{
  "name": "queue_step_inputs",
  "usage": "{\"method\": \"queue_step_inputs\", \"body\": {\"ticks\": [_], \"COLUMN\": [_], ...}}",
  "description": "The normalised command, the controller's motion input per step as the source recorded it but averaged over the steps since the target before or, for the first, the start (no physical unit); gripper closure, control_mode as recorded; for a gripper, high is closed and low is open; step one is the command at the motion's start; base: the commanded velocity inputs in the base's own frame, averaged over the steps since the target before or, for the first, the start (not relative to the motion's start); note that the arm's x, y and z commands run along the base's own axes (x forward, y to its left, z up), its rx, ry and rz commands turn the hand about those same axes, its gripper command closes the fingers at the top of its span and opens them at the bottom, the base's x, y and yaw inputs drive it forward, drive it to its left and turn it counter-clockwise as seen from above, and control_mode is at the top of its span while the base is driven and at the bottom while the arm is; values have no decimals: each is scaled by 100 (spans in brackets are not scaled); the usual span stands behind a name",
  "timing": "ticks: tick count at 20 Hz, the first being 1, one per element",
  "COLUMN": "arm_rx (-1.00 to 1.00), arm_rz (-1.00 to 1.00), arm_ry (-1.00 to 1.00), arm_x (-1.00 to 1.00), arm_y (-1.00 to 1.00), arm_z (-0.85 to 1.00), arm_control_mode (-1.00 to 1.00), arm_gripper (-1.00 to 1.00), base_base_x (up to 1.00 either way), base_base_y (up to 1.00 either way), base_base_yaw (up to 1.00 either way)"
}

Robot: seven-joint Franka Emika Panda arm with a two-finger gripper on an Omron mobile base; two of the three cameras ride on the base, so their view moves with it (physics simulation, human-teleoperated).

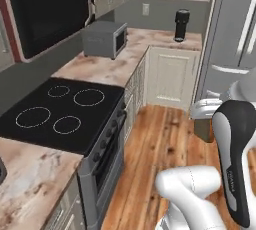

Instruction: Start the toaster. Once the lever pops up, take the bread to the plate on the dining counter.

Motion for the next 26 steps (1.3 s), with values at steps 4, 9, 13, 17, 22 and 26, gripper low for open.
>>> {"method": "queue_step_inputs", "body": {"ticks": [4, 9, 13, 17, 22, 26], "arm_rx": [0, 0, 0, 0, 0, 0], "arm_rz": [0, 0, 0, 0, 0, 0], "arm_ry": [0, 0, 0, 0, 0, 0], "arm_x": [0, 0, 0, 0, 0, 0], "arm_y": [0, 0, 0, 0, 0, 0], "arm_z": [0, 0, 0, 0, 0, 0], "arm_control_mode": [100, 100, 100, 100, 100, 100], "arm_gripper": [100, 100, 100, 100, 100, 100], "base_base_x": [19, 23, 19, 12, 14, 26], "base_base_y": [7, 4, 1, 0, 0, 0], "base_base_yaw": [-51, -50, -53, -53, -52, -54]}}
